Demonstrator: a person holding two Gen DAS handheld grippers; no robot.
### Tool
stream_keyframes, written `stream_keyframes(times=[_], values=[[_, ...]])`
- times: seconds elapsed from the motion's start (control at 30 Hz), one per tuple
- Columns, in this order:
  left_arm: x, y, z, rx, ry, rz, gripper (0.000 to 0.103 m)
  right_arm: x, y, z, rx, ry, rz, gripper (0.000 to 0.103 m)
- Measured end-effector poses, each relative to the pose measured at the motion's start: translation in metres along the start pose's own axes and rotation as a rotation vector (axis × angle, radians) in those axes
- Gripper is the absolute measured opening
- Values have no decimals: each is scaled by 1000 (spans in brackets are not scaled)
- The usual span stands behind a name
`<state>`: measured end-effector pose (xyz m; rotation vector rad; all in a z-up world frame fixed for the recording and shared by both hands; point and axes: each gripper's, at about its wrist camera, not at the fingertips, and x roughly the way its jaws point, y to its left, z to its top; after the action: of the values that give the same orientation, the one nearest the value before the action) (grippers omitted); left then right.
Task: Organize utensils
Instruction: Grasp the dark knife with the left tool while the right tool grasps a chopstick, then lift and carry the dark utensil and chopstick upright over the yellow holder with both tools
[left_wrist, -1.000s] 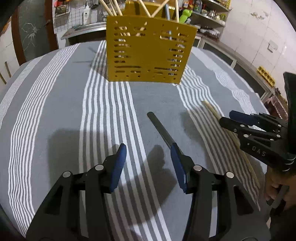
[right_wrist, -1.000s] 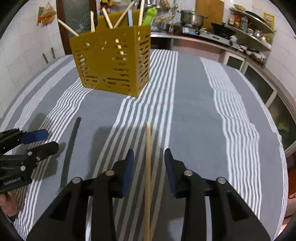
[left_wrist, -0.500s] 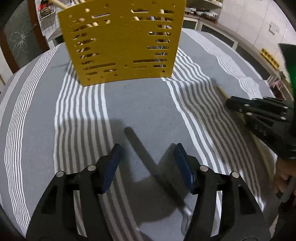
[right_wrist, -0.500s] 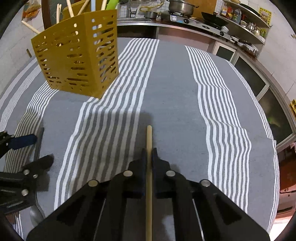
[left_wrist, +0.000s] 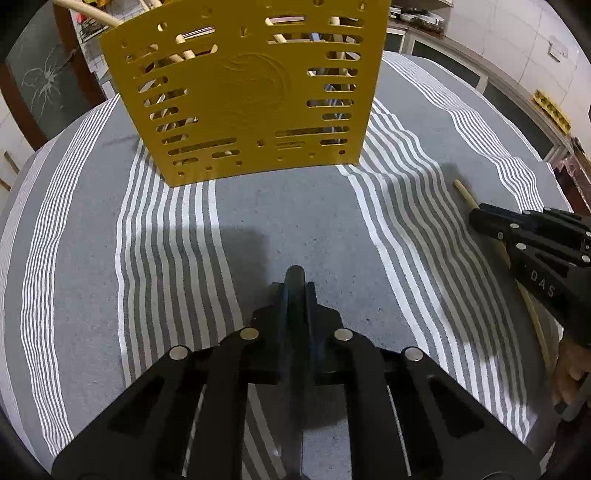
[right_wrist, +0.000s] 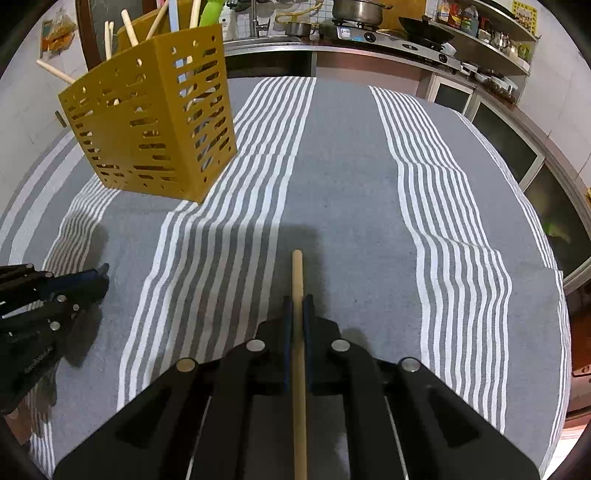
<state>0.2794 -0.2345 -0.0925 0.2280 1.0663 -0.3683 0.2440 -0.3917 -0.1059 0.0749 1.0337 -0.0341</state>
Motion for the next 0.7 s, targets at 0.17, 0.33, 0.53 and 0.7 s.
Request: stream_keyframes(times=[0.17,0.33,0.53,0.7], values=[[-7,5,-1,-8,-23,-20,7,-10,-1,2,17,-33,27,6],[-27,13,-3,-15,-78,-33,7,-27,-5,4,32,-95,54,6],[-62,19,-2,-19,-188,-41,8,-60,-10,0,66,-210,118,6],[-87,31,-4,-45,-241,-49,8,-76,-11,-2,78,-266,134,6]])
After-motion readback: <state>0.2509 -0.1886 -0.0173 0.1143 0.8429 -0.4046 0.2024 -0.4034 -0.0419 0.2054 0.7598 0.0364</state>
